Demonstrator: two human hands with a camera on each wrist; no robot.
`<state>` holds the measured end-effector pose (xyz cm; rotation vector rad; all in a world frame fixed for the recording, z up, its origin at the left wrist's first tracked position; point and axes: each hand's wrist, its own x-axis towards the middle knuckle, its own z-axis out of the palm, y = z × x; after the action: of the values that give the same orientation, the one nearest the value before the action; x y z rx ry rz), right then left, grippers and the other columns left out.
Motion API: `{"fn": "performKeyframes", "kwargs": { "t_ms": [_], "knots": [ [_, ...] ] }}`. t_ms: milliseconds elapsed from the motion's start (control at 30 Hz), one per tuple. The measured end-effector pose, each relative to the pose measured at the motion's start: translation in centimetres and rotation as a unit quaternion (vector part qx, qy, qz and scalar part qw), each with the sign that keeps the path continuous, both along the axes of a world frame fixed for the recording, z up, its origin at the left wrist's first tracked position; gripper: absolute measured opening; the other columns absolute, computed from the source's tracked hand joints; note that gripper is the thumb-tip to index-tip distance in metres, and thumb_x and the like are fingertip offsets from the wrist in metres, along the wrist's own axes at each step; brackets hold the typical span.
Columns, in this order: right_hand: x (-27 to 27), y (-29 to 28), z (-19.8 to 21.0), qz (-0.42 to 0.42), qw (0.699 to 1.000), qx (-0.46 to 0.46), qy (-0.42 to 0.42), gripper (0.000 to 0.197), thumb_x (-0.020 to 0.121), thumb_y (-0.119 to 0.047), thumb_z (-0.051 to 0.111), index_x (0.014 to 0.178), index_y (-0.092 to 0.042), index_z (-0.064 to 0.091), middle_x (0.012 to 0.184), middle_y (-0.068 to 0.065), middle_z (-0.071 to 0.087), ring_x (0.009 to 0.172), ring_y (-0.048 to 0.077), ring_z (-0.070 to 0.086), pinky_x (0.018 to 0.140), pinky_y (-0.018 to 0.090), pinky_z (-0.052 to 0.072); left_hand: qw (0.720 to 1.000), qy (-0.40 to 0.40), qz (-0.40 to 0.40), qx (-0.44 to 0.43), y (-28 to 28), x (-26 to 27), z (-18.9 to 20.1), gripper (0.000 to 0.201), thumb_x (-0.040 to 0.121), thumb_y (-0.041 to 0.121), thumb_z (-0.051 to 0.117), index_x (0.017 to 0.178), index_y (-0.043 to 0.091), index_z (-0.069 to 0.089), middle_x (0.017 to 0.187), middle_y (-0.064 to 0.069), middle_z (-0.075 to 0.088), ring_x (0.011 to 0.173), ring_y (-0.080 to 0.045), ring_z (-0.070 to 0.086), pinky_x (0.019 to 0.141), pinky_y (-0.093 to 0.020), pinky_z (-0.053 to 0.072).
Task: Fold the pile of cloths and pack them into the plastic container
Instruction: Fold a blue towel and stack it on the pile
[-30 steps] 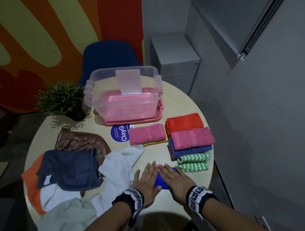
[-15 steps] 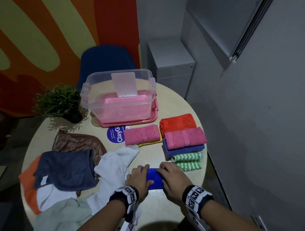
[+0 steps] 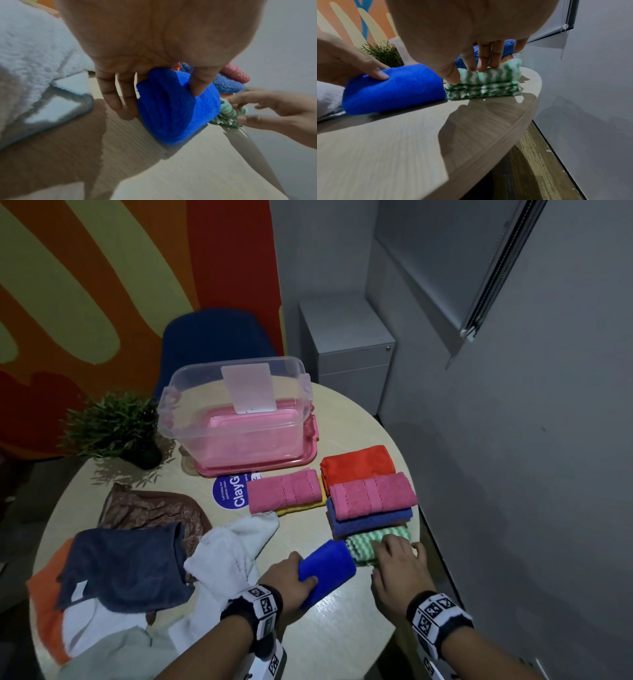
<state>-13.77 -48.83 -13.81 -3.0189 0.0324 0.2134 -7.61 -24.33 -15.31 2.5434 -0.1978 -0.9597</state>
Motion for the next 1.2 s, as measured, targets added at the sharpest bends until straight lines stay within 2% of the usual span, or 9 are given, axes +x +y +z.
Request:
{"fn": "performKeyframes", "kwargs": {
  "t_ms": [133,333,567,700,800,933,967,1100,1200],
  "knots": [
    [-0.2,-0.1,-0.2,0.021,0.998,-0.002,0.058,0.054,0.082,-0.031,0.053,0.136,-0.026,0.05,0.129,0.0,0.049,0.118,0.021,0.05,0.101,0.046,0.038,0.996,0.047,0.063,-0.036,-0.1,0.1,0.0,0.025,0.096,0.042,0.042,0.108,0.021,0.048,0.101,-0.002,0.065,0.09,-0.019,0.062,0.086,-0.037,0.051],
    [-0.4,-0.6,0.0,0.021,0.993,0.033,0.112,0.068,0.084,-0.019,0.052,0.148,-0.03,0.032,0.162,0.004,0.013,0.142,0.025,0.028,0.111,0.045,0.031,0.982,0.077,0.16,-0.068,1.2,0.9,-0.1,0.024,0.1,0.024,0.035,0.091,0.011,0.053,0.09,-0.008,0.062,0.085,-0.022,0.058,0.084,-0.037,0.046],
    [0.4,0.2,-0.5,0.046,0.991,0.063,0.112,0.054,0.086,-0.021,0.049,0.139,-0.031,0.043,0.155,0.001,0.022,0.129,0.025,0.041,0.106,0.04,0.04,0.957,0.069,0.23,-0.162,3.2,1.8,1.7,0.023,0.098,0.027,0.044,0.098,0.017,0.064,0.098,-0.006,0.068,0.093,-0.022,0.062,0.08,-0.034,0.046],
    [1.7,0.3,1.1,0.034,0.987,0.143,0.062,0.03,0.091,-0.023,0.051,0.121,-0.026,0.058,0.139,-0.007,0.035,0.102,0.016,0.058,0.094,0.032,0.051,0.894,0.1,0.339,-0.277,3.2,1.7,4.7,0.021,0.086,0.029,0.053,0.084,0.009,0.056,0.081,-0.017,0.059,0.074,-0.026,0.055,0.064,-0.03,0.042],
    [2.6,0.8,3.4,-0.014,0.952,0.3,0.057,0.027,0.096,-0.036,0.056,0.123,-0.031,0.054,0.123,-0.014,0.048,0.105,0.006,0.058,0.095,0.033,0.052,0.869,0.119,0.343,-0.337,3.0,2.1,6.4,0.021,0.081,0.024,0.05,0.092,0.008,0.057,0.089,-0.019,0.06,0.081,-0.028,0.057,0.065,-0.032,0.044],
    [3.3,2.4,7.6,-0.073,0.799,0.58,0.139,0.049,0.096,-0.038,0.06,0.135,-0.04,0.032,0.125,-0.018,0.051,0.106,0.002,0.06,0.09,0.028,0.054,0.877,0.135,0.289,-0.361,1.4,2.5,8.4,0.036,0.062,0.022,0.05,0.098,0.014,0.049,0.092,-0.017,0.054,0.082,-0.028,0.055,0.064,-0.033,0.042],
    [3.6,2.6,8.3,-0.072,0.785,0.596,0.153,0.051,0.096,-0.036,0.061,0.137,-0.039,0.03,0.123,-0.016,0.053,0.105,0.005,0.062,0.087,0.025,0.055,0.879,0.132,0.273,-0.368,0.8,2.6,9.0,0.036,0.062,0.021,0.05,0.097,0.015,0.046,0.09,-0.016,0.051,0.079,-0.026,0.053,0.062,-0.032,0.04],
    [4.9,2.1,9.1,-0.092,0.787,0.6,0.106,0.034,0.091,-0.032,0.069,0.122,-0.032,0.054,0.115,-0.003,0.067,0.106,0.012,0.067,0.089,0.03,0.057,0.874,0.068,0.253,-0.409,-0.8,3.9,10.3,0.044,0.065,0.038,0.066,0.103,0.021,0.05,0.101,-0.013,0.06,0.088,-0.026,0.062,0.074,-0.039,0.05],
    [5.8,1.0,10.1,-0.099,0.769,0.63,0.04,0.036,0.087,-0.023,0.075,0.118,-0.026,0.057,0.102,-0.005,0.071,0.097,0.014,0.07,0.078,0.028,0.058,0.877,0.033,0.235,-0.417,-1.3,4.4,11.1,0.045,0.07,0.05,0.075,0.108,0.034,0.057,0.112,-0.007,0.067,0.101,-0.025,0.068,0.088,-0.047,0.056]
  ]
}}
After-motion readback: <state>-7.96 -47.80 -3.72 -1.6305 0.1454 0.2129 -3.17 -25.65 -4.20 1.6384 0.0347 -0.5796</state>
